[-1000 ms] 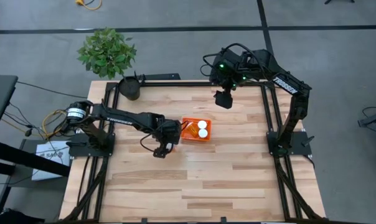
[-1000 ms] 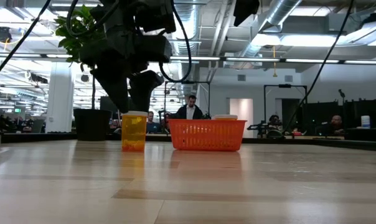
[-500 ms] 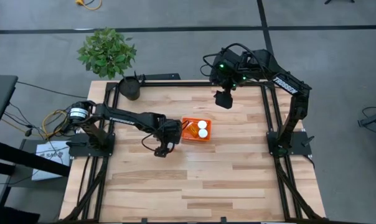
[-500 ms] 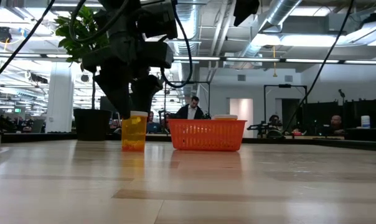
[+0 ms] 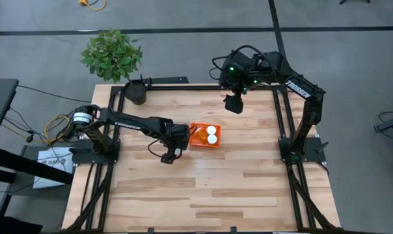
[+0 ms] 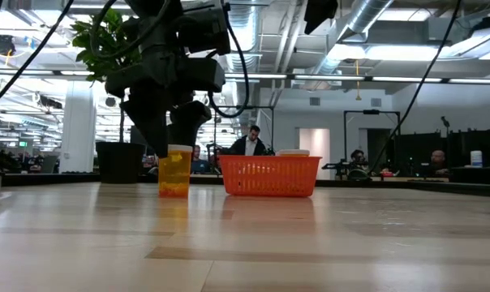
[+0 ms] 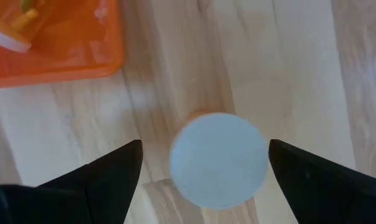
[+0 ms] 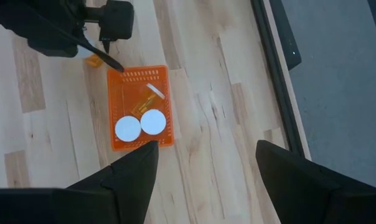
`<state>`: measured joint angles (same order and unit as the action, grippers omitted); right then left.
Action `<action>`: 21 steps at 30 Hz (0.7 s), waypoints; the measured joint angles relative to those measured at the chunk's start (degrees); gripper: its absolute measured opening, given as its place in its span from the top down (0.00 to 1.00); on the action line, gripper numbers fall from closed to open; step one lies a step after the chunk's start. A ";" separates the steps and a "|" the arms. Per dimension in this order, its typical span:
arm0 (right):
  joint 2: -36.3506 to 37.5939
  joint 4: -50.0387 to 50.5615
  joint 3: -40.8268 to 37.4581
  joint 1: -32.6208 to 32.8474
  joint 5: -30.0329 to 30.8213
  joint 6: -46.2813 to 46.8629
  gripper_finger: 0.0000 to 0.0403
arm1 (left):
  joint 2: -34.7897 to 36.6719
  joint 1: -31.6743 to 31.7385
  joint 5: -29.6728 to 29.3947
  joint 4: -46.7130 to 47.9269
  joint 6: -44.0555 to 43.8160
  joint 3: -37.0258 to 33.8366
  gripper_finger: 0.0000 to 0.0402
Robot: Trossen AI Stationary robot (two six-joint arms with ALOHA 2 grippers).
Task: Pick and place pill bottles into a basket
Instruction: Put the orange pill bottle into the orange basket
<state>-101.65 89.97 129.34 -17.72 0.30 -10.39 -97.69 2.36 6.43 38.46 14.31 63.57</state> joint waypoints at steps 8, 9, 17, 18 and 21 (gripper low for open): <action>-0.02 -0.03 0.00 0.00 -0.01 0.00 0.34 | 0.00 0.23 0.07 -0.02 0.37 0.00 0.16; -0.02 -0.04 0.00 0.00 0.00 0.00 0.34 | 0.00 0.25 0.06 -0.02 0.37 0.00 0.17; -0.02 -0.07 0.00 0.00 -0.02 0.10 0.34 | 0.00 0.27 0.35 0.17 0.37 0.00 0.31; -0.02 -0.05 0.00 0.00 -0.02 0.23 0.34 | 0.00 0.27 0.36 0.17 0.37 0.00 0.32; -0.02 -0.04 0.00 0.00 -0.02 0.26 0.34 | 0.02 0.27 0.44 0.19 0.37 0.00 0.36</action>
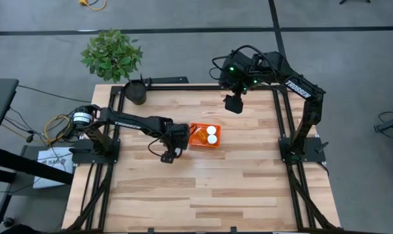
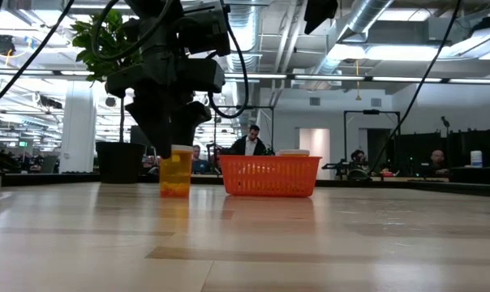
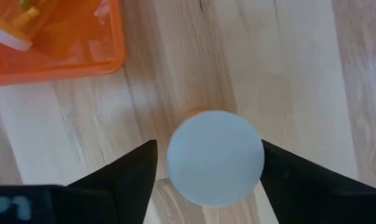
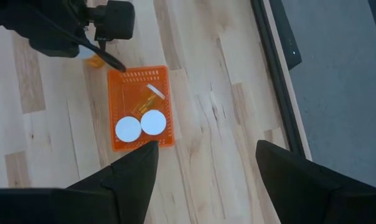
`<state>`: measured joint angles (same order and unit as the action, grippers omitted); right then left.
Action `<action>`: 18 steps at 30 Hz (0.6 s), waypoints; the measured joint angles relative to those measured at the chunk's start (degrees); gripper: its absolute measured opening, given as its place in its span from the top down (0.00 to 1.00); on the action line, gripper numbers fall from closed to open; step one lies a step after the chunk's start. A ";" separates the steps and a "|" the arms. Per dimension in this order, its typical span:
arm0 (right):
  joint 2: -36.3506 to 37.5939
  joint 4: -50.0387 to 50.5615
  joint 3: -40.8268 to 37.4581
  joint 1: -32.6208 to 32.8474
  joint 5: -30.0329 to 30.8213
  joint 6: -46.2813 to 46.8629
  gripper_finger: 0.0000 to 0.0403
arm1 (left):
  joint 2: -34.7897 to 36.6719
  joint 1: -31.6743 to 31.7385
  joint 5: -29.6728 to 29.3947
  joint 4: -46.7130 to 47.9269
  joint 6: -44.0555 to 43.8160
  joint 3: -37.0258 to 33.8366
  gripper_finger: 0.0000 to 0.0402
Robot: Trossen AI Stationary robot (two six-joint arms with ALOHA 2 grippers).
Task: Pick and place pill bottles into a basket
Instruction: Put the orange pill bottle into the orange basket
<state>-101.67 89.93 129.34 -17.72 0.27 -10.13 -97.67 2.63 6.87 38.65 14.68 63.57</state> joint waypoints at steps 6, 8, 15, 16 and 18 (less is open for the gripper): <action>0.00 0.00 0.00 0.00 0.00 0.02 0.34 | 0.00 0.00 0.05 0.37 0.00 0.00 0.42; 0.00 0.00 0.00 0.00 0.00 0.02 0.34 | 0.00 0.00 0.11 0.42 0.00 0.00 0.44; 0.00 0.02 0.00 -0.02 0.00 0.07 0.34 | 0.04 0.00 0.12 1.23 -0.04 0.29 0.47; 0.00 0.04 0.00 -0.02 0.00 0.07 0.34 | 0.04 0.00 0.06 1.72 -0.03 0.54 0.47; 0.00 0.04 0.00 -0.04 -0.01 0.07 0.34 | 0.04 0.00 -0.43 2.41 0.07 1.28 0.48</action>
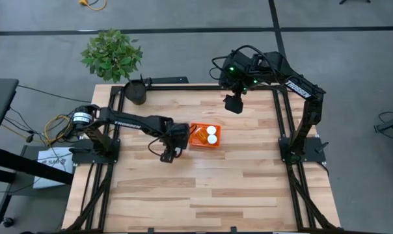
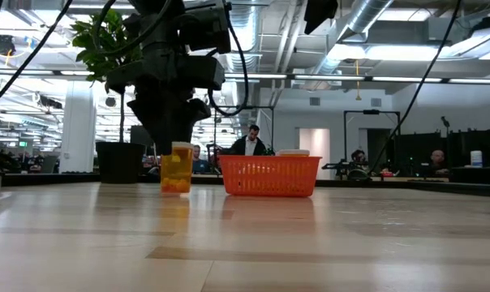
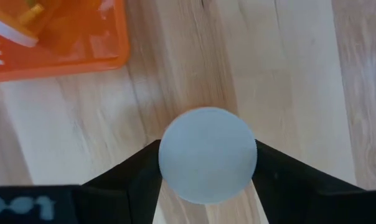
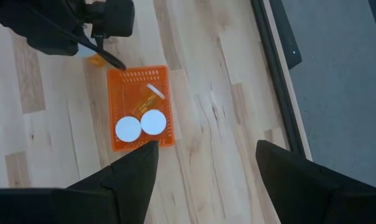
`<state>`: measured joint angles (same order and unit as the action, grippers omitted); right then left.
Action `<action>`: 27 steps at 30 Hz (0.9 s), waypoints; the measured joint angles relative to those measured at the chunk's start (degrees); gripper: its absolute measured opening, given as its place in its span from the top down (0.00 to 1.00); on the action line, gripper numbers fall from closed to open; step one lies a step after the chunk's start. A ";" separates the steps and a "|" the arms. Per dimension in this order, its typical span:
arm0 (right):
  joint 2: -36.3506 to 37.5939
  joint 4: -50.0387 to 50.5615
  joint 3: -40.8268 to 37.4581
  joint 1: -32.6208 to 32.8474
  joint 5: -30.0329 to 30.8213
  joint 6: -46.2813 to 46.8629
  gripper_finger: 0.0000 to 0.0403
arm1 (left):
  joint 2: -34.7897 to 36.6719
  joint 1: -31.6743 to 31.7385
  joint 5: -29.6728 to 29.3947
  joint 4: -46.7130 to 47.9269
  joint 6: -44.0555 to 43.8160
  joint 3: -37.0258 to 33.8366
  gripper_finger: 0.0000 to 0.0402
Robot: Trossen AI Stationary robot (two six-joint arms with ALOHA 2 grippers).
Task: Pick and place pill bottles into a basket
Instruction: Put the orange pill bottle into the orange basket
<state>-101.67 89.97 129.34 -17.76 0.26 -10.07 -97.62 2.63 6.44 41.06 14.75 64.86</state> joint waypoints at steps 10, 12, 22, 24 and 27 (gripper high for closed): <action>0.00 0.01 0.00 0.00 0.01 -0.21 0.34 | 0.04 -0.17 -3.78 5.65 2.68 4.73 0.48; 0.00 0.02 0.00 -0.02 0.04 -0.31 0.34 | 0.04 -0.44 -5.32 6.98 3.61 6.04 0.48; 0.21 0.02 0.00 -2.32 1.31 -0.94 0.34 | 0.07 -1.50 -13.70 13.17 8.96 13.62 0.48; 0.24 0.02 0.00 -2.72 1.32 -0.94 0.34 | 0.07 -1.49 -14.71 13.48 10.35 14.69 0.48; 0.44 0.02 0.00 -3.32 1.32 -1.13 0.34 | 0.07 -1.44 -16.12 13.16 12.48 15.78 0.48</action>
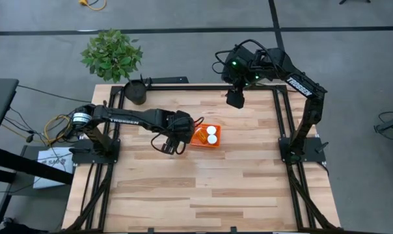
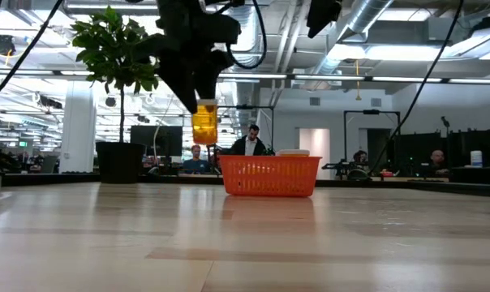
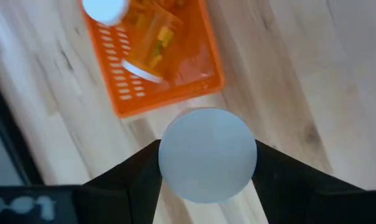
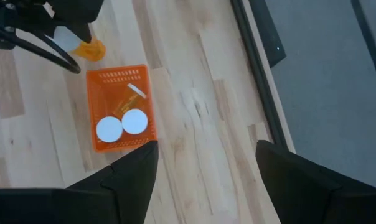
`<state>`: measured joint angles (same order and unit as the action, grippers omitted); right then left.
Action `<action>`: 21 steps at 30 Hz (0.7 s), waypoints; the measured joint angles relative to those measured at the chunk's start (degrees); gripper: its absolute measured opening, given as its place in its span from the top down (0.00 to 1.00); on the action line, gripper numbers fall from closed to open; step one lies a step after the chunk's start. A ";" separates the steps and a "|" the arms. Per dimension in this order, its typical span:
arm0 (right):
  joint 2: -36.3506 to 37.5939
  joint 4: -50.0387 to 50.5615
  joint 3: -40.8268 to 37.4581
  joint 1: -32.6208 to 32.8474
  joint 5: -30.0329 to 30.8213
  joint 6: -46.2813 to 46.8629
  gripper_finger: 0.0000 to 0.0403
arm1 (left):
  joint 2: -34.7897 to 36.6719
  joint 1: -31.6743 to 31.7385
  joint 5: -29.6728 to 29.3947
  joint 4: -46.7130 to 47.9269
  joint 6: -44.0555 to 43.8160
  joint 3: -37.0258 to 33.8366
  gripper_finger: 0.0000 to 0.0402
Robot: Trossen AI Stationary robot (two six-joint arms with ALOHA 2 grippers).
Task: Pick and place pill bottles into a basket
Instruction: Put the orange pill bottle into the orange basket
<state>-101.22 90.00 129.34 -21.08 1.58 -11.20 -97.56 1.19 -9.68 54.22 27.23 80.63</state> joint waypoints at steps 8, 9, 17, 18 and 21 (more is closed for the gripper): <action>1.83 0.00 0.02 -2.20 0.00 -0.86 0.34 | 0.00 1.53 0.03 -3.19 3.88 0.42 0.48; 2.05 0.02 0.02 -2.60 0.00 -0.86 0.34 | 0.00 1.75 0.03 -3.84 4.45 0.42 0.48; 2.33 0.01 0.02 -4.30 -0.01 -1.46 0.34 | -1.31 3.69 3.44 -6.97 6.58 1.16 0.48; 2.33 0.02 0.02 -4.27 0.00 -1.64 0.34 | -1.96 3.96 3.75 -6.30 6.59 1.62 0.48; 2.33 0.02 0.02 -4.24 -0.02 -2.34 0.34 | -3.59 4.03 4.29 -5.90 7.26 4.06 0.48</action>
<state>-98.89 90.02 129.36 -25.32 1.56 -13.54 -101.15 5.22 -5.40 48.32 34.48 84.69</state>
